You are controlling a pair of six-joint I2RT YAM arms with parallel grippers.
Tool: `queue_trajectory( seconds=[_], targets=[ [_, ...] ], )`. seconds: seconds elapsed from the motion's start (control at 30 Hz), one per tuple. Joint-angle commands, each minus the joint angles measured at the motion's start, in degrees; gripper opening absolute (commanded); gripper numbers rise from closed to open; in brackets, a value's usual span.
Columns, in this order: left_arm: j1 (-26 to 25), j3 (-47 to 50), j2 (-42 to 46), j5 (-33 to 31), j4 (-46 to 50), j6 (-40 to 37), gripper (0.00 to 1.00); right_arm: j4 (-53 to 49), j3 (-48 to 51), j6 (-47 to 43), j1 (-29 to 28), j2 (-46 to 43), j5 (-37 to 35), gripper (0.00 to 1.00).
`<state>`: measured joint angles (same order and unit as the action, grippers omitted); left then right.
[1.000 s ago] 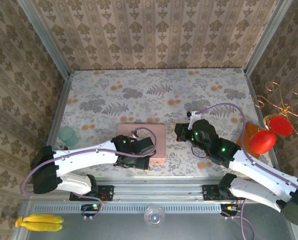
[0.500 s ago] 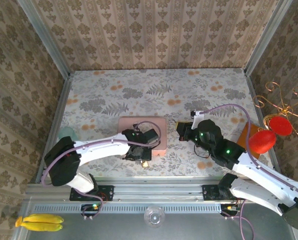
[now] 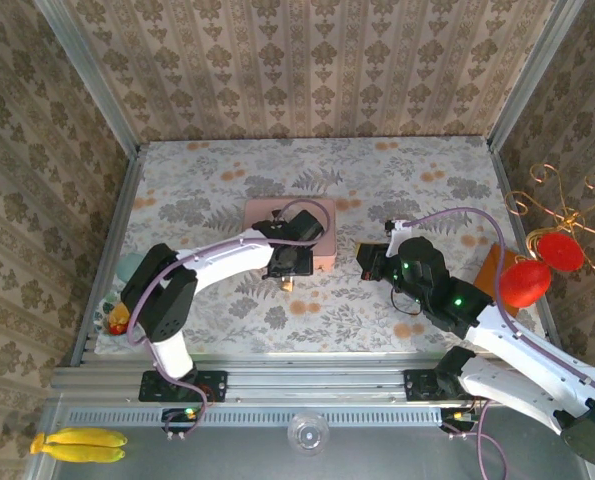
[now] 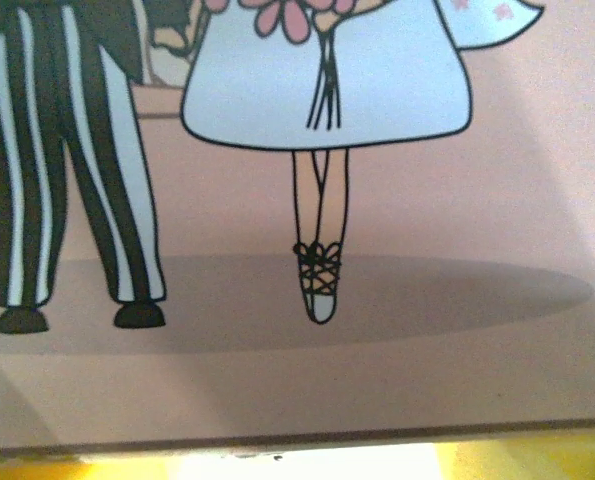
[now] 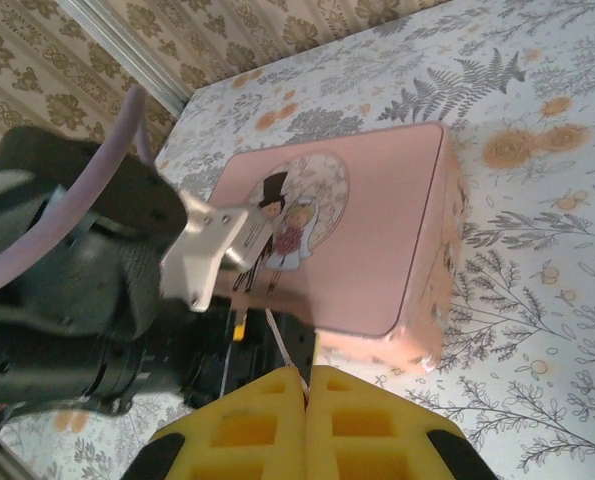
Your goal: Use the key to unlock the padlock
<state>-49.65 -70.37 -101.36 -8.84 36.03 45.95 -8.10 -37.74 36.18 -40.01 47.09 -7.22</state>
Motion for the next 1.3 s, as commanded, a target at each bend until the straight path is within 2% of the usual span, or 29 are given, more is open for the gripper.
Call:
queue_trajectory(
  seconds=[0.0,0.17,0.4,0.57,0.67,0.83,1.0,1.27],
  targets=[
    [2.0,-2.7,-1.8,-0.7,-3.6,-4.7,0.63,-0.6,0.7,1.1,0.3,0.0,1.2,0.0],
    [2.4,-1.9,0.9,-1.1,-2.9,-6.3,0.64,-1.0,0.4,1.7,0.3,-0.2,1.7,0.0],
    [-0.1,14.5,16.2,-3.5,-11.9,-6.3,0.66,-1.1,0.2,2.6,0.4,-0.1,2.4,0.0],
    [-0.8,25.0,21.5,-0.1,-21.3,-7.3,0.66,-0.6,-0.3,3.4,0.2,1.0,3.5,0.0],
    [-0.4,28.8,24.1,1.3,-24.7,-10.7,0.66,0.0,-0.3,4.3,0.2,1.7,4.2,0.0],
    [4.1,32.7,24.9,8.7,-28.9,-16.6,0.66,1.1,0.0,5.4,-0.1,2.4,4.9,0.0],
    [5.7,34.0,24.3,11.6,-32.4,-22.2,0.65,0.4,-1.6,4.5,-1.6,3.5,4.4,0.0],
    [8.6,33.2,18.8,16.3,-38.4,-23.0,0.6,0.6,-1.6,5.1,-2.9,3.6,3.3,0.0]
  ],
)
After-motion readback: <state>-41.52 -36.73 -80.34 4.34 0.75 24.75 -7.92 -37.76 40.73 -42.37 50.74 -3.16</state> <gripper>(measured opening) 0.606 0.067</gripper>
